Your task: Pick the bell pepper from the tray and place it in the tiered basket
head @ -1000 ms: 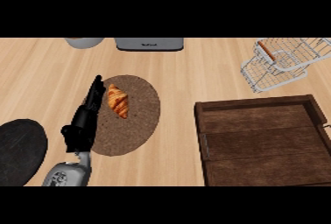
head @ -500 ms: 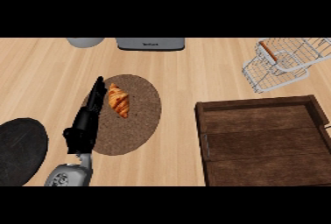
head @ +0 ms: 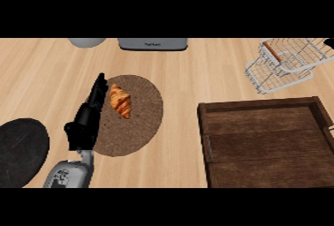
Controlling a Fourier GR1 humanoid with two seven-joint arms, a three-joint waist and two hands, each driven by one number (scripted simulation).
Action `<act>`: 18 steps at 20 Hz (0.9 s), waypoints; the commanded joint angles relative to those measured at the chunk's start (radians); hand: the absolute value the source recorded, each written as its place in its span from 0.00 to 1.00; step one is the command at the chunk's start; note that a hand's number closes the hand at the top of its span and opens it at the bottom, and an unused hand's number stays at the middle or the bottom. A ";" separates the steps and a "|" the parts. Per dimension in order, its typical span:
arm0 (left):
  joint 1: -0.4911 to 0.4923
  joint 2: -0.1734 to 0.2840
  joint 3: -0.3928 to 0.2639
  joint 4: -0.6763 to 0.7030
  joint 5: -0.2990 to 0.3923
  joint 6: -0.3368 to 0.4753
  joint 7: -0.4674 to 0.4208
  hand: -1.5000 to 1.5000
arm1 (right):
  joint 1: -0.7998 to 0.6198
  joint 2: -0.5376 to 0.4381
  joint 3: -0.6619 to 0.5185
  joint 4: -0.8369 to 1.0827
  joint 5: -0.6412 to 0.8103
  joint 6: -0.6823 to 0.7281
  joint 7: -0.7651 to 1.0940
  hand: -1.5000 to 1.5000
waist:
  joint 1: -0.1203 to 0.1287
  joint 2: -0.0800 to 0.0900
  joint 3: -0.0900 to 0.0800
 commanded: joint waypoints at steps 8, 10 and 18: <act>0.025 0.004 0.013 -0.021 0.016 -0.016 0.009 0.50 | -0.067 0.013 -0.202 0.211 -0.191 -0.060 -0.015 0.00 | -0.009 -0.005 0.000; -0.008 -0.032 -0.008 0.055 -0.029 0.026 -0.043 0.50 | -0.086 -0.023 -0.265 0.249 -0.229 -0.106 -0.042 0.00 | -0.013 0.001 0.000; -0.027 -0.007 0.015 0.029 -0.012 0.004 -0.001 0.50 | -0.054 -0.234 -0.449 0.394 -0.320 -0.124 0.030 0.00 | -0.014 0.003 0.001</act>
